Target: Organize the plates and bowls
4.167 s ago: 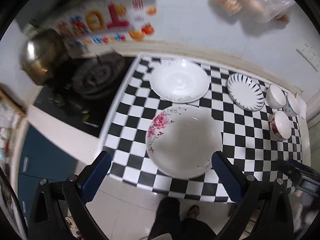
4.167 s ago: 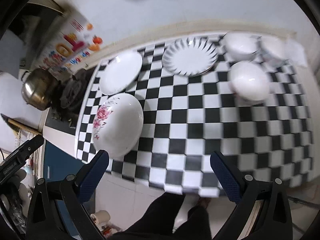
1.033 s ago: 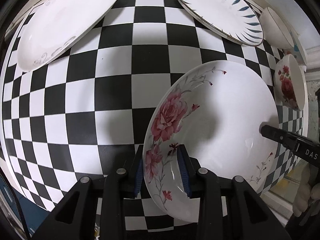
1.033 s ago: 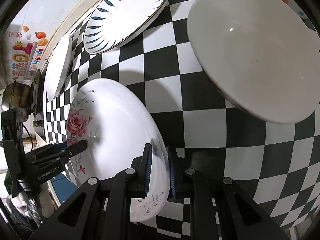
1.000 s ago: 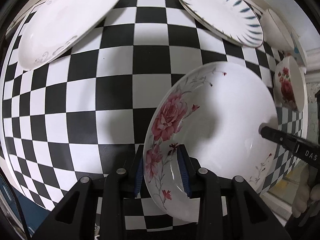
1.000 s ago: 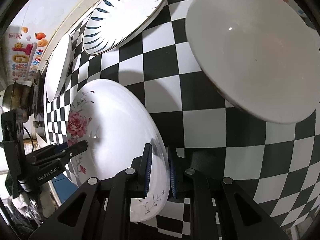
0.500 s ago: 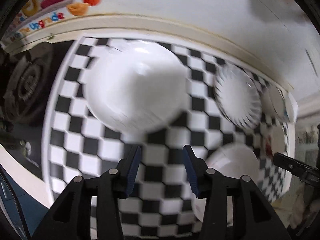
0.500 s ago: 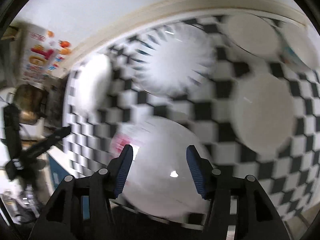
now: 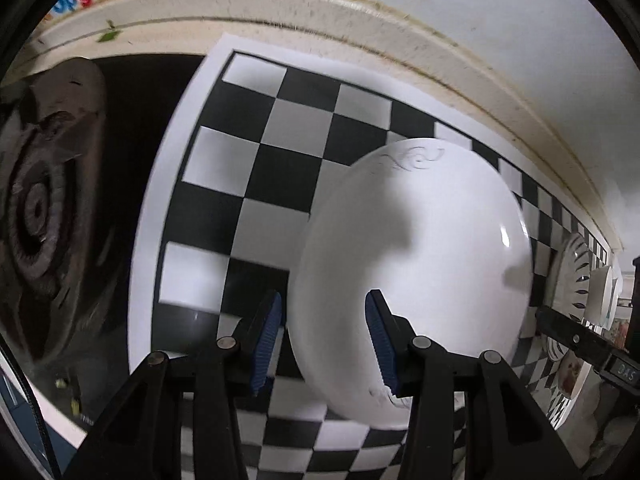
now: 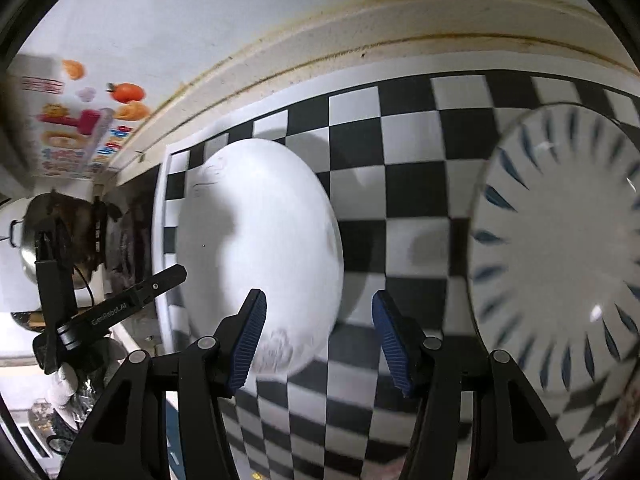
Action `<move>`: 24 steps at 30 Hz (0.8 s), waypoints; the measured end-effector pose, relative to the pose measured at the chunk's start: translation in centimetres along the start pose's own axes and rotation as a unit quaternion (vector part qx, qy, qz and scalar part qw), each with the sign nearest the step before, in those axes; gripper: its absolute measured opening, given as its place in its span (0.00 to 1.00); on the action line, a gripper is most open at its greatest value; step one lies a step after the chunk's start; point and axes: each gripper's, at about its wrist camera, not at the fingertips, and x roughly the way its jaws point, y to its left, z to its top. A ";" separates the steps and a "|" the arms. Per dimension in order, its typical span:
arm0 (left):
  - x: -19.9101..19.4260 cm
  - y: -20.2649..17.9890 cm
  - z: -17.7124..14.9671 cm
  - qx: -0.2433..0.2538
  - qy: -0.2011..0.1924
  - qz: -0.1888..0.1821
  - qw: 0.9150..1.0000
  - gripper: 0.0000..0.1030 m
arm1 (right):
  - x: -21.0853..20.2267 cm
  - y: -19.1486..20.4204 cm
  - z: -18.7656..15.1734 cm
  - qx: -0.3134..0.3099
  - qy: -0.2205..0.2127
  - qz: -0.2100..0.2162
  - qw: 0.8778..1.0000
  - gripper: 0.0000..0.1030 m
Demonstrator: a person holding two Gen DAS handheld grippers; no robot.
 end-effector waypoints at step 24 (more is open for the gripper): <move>-0.3 -1.7 -3.5 0.048 -0.017 -0.009 0.999 0.26 | 1.9 -1.5 0.7 -0.001 0.005 0.007 1.000 0.14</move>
